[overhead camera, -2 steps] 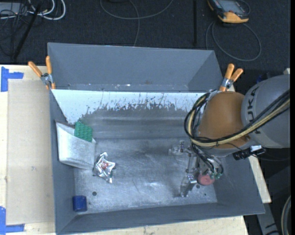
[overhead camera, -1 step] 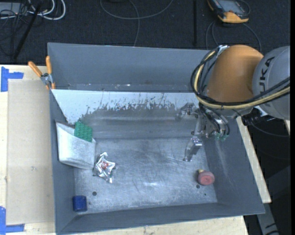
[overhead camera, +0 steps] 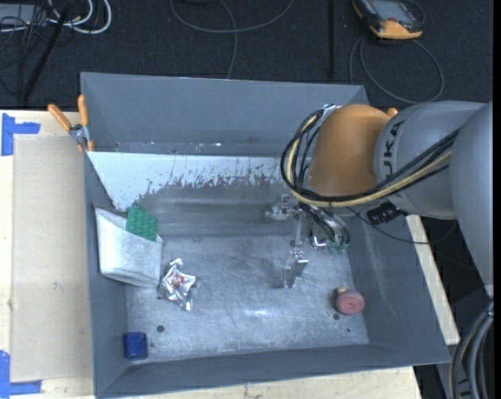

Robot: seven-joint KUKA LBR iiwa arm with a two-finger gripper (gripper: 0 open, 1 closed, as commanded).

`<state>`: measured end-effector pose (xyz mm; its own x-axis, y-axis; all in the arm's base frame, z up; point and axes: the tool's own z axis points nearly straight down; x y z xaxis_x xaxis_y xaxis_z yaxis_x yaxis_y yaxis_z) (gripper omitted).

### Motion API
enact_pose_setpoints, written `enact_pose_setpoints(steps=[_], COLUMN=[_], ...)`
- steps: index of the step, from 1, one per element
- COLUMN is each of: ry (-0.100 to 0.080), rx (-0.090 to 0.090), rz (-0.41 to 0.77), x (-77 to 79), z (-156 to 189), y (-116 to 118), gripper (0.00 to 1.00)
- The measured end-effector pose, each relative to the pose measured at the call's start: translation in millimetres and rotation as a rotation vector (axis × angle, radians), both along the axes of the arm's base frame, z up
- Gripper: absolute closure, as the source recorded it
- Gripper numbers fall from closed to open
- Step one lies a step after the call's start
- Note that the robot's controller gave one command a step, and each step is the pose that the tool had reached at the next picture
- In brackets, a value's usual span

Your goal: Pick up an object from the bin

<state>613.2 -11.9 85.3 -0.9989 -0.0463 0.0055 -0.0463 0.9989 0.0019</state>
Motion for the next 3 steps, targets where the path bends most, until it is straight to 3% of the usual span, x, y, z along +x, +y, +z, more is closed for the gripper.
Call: enact_pose_setpoints(steps=[1,2,3], ry=[-0.002,-0.004,-0.014], rx=[0.003,0.000,-0.001], rz=[0.017,0.088,0.183], x=[-60.0,-48.8,-56.8], z=[29.6,-7.3,-13.1], y=[102.8,148.9,200.8], gripper=[0.00,0.00,0.00])
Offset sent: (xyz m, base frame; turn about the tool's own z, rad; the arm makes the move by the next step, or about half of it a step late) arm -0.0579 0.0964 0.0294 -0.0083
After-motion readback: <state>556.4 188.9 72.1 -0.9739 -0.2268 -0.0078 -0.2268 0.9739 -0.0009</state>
